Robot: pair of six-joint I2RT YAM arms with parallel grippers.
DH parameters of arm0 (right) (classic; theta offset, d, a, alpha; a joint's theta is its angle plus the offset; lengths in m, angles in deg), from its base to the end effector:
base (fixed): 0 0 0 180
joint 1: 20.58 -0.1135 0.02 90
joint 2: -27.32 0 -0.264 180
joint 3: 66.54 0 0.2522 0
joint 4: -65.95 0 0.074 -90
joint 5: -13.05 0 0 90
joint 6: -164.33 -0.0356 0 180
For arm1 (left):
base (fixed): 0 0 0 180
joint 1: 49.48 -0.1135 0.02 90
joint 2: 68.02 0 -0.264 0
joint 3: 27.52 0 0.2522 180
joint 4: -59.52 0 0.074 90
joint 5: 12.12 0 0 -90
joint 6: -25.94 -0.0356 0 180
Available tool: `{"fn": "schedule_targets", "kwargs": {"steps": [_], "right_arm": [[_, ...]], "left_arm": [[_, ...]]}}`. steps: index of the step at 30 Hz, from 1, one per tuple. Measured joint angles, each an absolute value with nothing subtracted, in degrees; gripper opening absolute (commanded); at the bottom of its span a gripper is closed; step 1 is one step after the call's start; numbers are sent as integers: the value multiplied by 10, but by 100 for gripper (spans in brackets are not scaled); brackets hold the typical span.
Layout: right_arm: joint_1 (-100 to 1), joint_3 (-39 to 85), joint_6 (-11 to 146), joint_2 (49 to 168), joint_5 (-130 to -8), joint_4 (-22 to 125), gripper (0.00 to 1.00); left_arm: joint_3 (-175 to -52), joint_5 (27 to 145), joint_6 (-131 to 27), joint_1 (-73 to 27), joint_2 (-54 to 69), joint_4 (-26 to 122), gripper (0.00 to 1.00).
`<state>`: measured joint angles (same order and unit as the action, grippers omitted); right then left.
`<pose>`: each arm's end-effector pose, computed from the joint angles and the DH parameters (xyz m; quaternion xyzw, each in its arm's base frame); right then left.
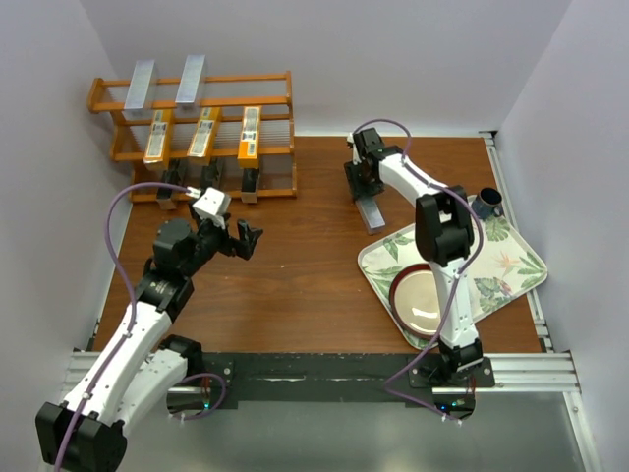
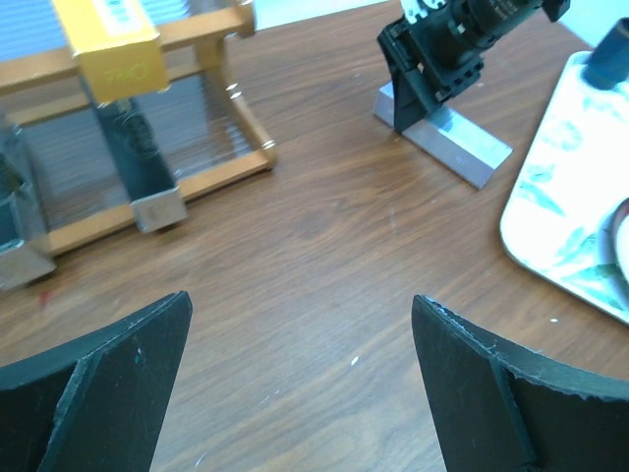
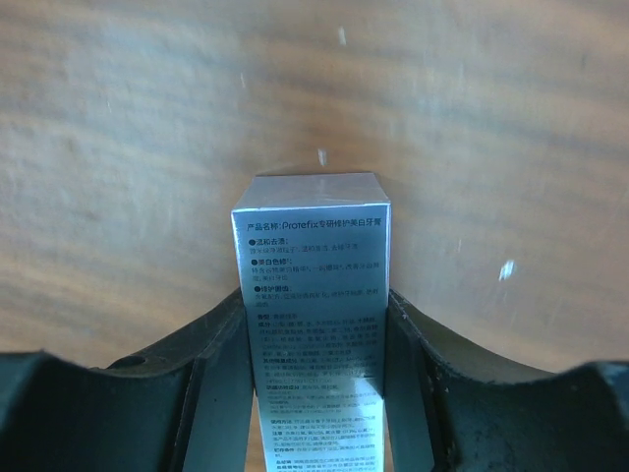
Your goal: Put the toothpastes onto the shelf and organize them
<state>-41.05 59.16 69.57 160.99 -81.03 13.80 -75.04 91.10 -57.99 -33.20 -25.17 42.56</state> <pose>0.4755 0.1748 0.1745 -0.1229 0.9578 0.0227 0.2589 0.1743 -0.0594 0.2904 0.1408 0.7641 -0.2087 0.5940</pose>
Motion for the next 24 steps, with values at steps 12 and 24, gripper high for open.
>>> {"fn": "schedule_targets", "kwargs": {"steps": [12, 24], "right_arm": [[-419, 448, 537, 1400, -787, 149, 25], [-454, 385, 460, 1357, -777, 156, 27]], "left_arm": [[-789, 790, -526, -103, -160, 443, 100], [-946, 471, -486, 160, 106, 463, 100]]}}
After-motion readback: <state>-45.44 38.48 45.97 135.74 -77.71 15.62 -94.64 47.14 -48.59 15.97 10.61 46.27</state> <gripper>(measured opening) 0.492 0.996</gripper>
